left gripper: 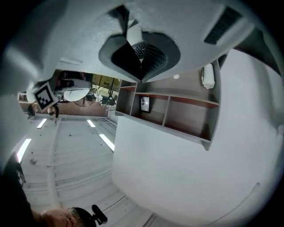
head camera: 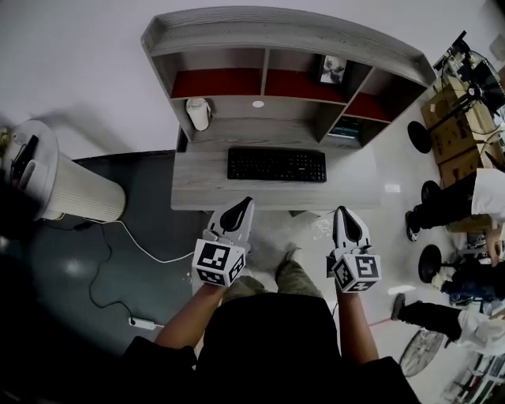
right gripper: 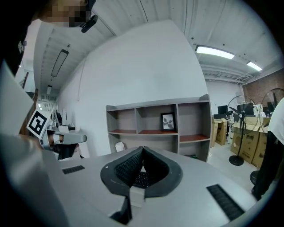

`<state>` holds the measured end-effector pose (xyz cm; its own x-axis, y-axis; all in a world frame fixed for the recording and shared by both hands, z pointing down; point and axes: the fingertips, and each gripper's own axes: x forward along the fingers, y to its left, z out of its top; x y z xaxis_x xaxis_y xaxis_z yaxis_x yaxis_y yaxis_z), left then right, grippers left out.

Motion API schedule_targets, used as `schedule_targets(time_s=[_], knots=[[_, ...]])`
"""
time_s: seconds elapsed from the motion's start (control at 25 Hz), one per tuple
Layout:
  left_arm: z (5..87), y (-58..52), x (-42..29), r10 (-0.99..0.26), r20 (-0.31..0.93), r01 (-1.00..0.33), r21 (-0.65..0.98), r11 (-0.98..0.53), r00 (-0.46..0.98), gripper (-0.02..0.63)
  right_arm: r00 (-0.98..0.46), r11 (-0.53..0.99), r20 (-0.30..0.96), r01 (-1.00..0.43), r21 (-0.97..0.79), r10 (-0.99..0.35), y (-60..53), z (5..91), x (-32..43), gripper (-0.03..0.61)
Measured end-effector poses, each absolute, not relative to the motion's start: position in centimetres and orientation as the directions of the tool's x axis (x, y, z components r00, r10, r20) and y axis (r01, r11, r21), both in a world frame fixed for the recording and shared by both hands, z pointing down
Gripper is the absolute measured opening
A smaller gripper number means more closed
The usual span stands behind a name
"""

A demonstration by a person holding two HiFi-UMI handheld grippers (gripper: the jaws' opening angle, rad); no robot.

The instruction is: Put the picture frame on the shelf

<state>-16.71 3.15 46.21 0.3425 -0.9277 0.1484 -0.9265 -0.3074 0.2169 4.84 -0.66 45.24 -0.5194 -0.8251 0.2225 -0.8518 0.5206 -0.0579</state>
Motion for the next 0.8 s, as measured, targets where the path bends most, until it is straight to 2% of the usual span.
schedule_targets(time_s=[0.44, 0.8], knots=[[45.3, 8.0, -18.9, -0.972, 0.139, -0.969, 0.188, -0.159, 0.187, 0.017, -0.589, 0.598, 0.205, -0.801, -0.021, -0.782, 1.8, 44.7, 3.5, 0.012], [45.8, 7.8, -15.4, -0.972, 0.16, -0.976, 0.161, -0.149, 0.175, 0.017, -0.589, 0.594, 0.212, -0.803, -0.045, -0.78, 2.5, 45.6, 7.2, 0.012]])
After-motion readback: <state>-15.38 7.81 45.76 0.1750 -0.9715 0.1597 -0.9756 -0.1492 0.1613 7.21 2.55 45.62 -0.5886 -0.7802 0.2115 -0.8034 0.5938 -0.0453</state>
